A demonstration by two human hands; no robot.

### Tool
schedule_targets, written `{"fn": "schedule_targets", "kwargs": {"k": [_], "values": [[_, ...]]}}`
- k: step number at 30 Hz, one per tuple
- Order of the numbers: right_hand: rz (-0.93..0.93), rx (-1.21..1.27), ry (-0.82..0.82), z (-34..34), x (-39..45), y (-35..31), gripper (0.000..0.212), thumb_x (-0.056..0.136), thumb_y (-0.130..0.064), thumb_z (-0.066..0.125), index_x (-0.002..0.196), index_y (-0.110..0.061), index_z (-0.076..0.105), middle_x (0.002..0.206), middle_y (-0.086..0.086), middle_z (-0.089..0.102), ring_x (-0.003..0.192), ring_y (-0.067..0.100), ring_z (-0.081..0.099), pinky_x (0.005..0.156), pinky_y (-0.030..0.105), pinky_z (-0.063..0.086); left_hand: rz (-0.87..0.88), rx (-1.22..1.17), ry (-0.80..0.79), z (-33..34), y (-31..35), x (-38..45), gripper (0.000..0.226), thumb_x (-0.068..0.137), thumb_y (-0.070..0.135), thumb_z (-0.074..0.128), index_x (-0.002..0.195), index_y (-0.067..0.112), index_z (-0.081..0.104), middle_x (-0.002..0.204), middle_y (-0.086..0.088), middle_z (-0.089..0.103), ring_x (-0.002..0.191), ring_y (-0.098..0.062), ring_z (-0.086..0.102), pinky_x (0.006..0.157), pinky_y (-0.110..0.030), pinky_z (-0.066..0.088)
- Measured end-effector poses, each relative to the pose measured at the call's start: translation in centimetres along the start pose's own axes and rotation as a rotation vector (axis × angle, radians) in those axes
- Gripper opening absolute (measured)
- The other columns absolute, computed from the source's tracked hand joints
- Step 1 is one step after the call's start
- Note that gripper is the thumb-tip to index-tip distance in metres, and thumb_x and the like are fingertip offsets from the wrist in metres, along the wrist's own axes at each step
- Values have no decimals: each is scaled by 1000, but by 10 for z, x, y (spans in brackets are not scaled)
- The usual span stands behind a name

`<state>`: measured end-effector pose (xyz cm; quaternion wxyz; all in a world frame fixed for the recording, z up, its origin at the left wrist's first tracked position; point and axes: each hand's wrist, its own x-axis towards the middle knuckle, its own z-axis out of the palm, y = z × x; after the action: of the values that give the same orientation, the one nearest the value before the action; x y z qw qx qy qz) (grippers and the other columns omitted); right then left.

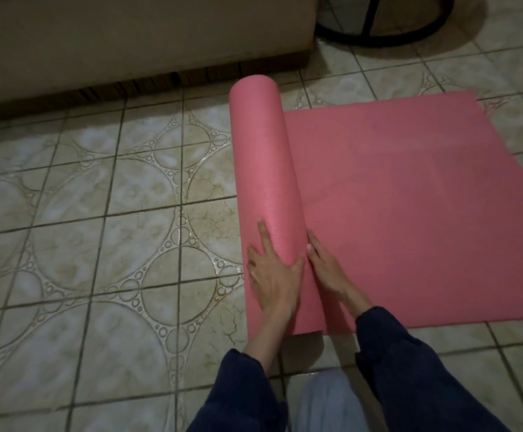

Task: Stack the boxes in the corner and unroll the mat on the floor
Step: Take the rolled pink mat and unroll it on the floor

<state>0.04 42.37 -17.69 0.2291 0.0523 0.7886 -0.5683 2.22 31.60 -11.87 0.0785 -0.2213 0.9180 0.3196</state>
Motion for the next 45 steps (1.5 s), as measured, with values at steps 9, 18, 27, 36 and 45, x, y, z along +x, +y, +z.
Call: {"fn": "schedule_targets", "kwargs": {"k": [9,18,27,36,45], "values": [[-89,31,110,38,-5,-20,57,92,-39,52,144,-36,28,150,-6,32,133,18,39,110,39,36,154,61,-23,-37,-65,12,63,98,46,29,143,42,-15,159,-15,-5,148,-27,-2,120,-47,5],[-245,-174,127,116,2,-50,55,92,-43,45,144,-30,31,153,-3,30,141,14,26,118,42,21,150,44,2,-65,-110,32,56,99,44,25,149,36,0,160,-12,-4,149,-23,-6,120,-43,-1],[-138,-158,70,203,7,-70,69,94,-46,43,149,-35,2,160,-3,7,148,18,5,121,44,9,36,-13,-18,-113,-183,55,57,100,43,22,150,32,-4,160,-10,-4,149,-25,1,121,-47,8],[-197,-186,146,250,16,-96,59,93,-39,49,146,-30,26,154,2,23,141,18,17,114,27,4,59,-140,-71,-156,-239,70,57,99,46,23,150,36,0,161,-4,3,149,-19,3,120,-38,8],[-156,-157,82,307,27,-111,72,91,-46,49,149,-36,6,160,-1,-3,147,13,-3,116,34,4,70,-154,-56,-185,-272,89,57,98,48,21,147,40,-6,161,-1,-2,148,-15,-1,122,-41,7]]}}
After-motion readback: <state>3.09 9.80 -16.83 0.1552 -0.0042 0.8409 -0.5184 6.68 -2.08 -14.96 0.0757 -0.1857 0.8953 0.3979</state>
